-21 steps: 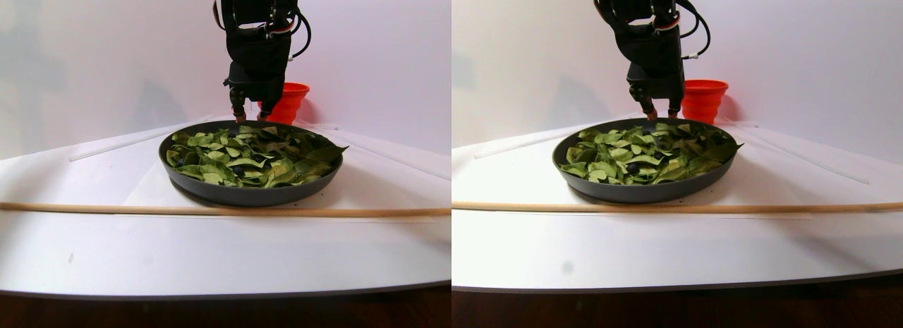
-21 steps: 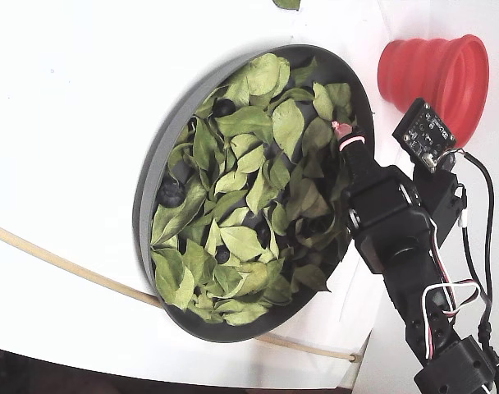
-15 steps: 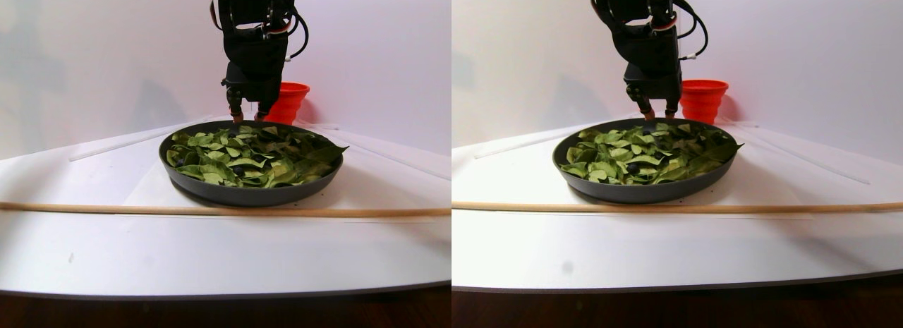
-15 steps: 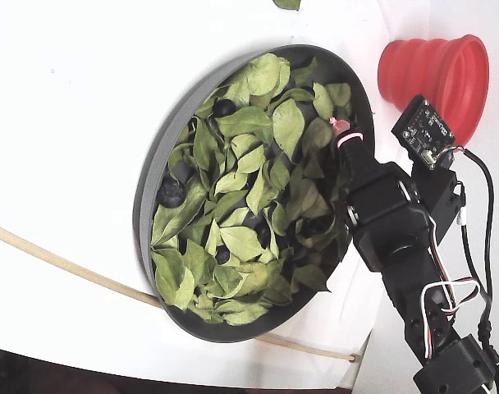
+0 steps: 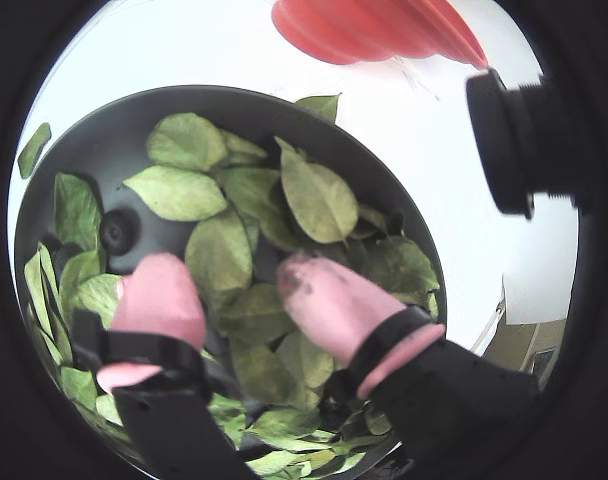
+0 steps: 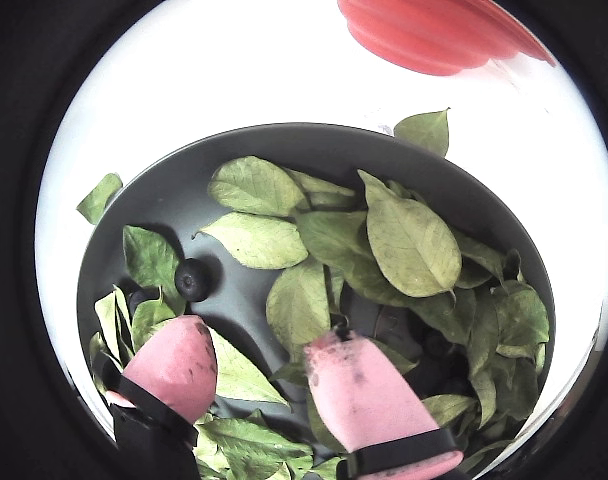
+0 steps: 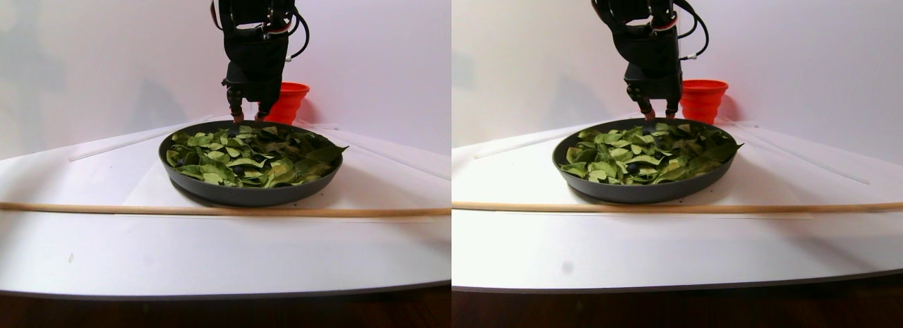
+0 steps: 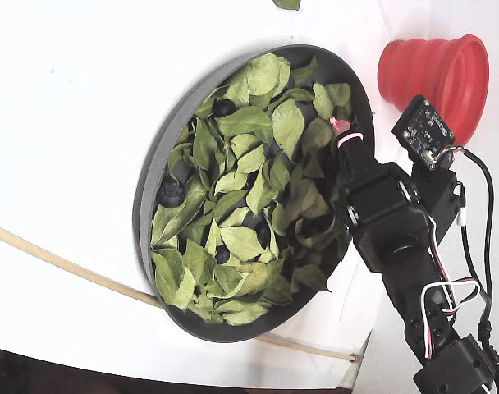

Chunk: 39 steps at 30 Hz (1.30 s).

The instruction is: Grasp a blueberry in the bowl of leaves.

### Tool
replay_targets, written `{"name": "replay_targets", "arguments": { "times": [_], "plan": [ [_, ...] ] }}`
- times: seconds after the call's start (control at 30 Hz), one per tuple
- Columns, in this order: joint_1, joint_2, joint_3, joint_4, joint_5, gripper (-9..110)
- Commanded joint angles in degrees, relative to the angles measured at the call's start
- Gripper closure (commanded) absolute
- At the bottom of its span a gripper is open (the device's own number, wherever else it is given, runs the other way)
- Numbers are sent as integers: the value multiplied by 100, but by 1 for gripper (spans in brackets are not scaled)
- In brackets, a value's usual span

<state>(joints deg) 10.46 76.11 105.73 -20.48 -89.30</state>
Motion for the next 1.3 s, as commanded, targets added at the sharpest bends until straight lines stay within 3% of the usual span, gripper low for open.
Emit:
{"name": "replay_targets", "arguments": {
  "times": [0.0,1.27],
  "plan": [
    [-62,114,-343,-62,70,84],
    [-369,-527,-1169,-132,809,84]
  ]
}}
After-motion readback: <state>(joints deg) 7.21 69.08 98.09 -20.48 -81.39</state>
